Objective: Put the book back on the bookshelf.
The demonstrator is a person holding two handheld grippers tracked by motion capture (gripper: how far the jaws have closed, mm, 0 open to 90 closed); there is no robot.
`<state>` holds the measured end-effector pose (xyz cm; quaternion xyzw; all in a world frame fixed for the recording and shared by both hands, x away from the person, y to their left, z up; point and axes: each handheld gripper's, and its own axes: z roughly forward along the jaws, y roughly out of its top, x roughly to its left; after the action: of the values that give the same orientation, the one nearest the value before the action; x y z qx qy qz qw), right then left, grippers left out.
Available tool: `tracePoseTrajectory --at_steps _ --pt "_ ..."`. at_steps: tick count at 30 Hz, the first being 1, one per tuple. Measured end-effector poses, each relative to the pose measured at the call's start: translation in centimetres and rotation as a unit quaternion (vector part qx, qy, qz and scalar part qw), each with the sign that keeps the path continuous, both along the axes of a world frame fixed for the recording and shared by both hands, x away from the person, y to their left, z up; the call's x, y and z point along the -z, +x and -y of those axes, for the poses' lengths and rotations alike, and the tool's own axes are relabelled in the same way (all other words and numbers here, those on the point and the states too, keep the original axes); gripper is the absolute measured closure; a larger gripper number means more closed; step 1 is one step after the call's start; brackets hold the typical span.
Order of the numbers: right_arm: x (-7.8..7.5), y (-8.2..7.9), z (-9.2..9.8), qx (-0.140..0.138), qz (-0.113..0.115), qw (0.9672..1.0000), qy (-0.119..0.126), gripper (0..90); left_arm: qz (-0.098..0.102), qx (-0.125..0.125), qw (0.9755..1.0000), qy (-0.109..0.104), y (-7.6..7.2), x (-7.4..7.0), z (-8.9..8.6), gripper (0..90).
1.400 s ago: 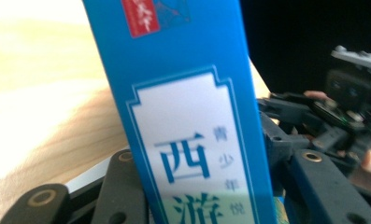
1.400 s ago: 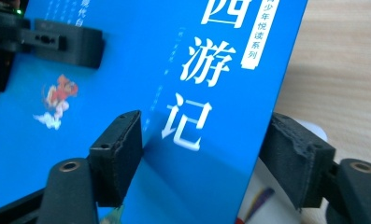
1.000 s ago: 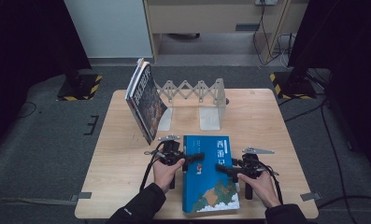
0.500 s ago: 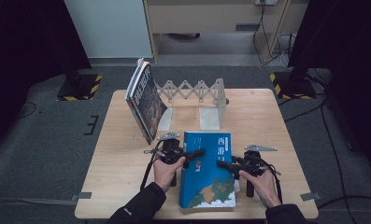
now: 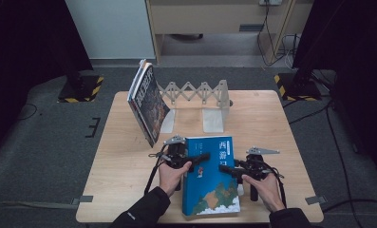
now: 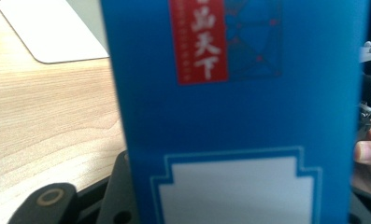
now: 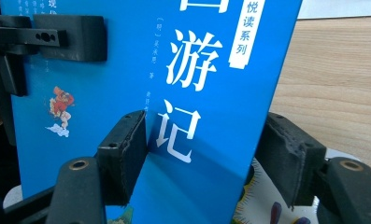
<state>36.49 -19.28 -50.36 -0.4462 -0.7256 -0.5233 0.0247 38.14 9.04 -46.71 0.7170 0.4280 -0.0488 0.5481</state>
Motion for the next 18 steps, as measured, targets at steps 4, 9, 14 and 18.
tracePoseTrajectory --at_steps 4,9,14,18 --pt "0.0 -0.1 0.0 -0.004 0.012 0.9999 0.005 34.4 -0.010 0.001 1.0000 0.001 -0.1 -0.7 -0.2 60.0" --pt "-0.5 -0.1 0.6 0.001 0.033 0.9991 0.025 36.1 0.004 0.014 0.9999 -0.004 -0.3 -2.5 -0.8 60.6" --pt "-1.0 -0.1 2.0 0.029 0.046 0.9973 0.049 35.8 0.022 0.012 0.9996 -0.012 -0.8 -4.7 -1.7 60.3" --pt "-1.1 0.0 3.0 0.054 0.055 0.9963 0.039 33.9 0.038 0.004 0.9991 -0.021 -1.0 -6.2 -2.6 60.3"
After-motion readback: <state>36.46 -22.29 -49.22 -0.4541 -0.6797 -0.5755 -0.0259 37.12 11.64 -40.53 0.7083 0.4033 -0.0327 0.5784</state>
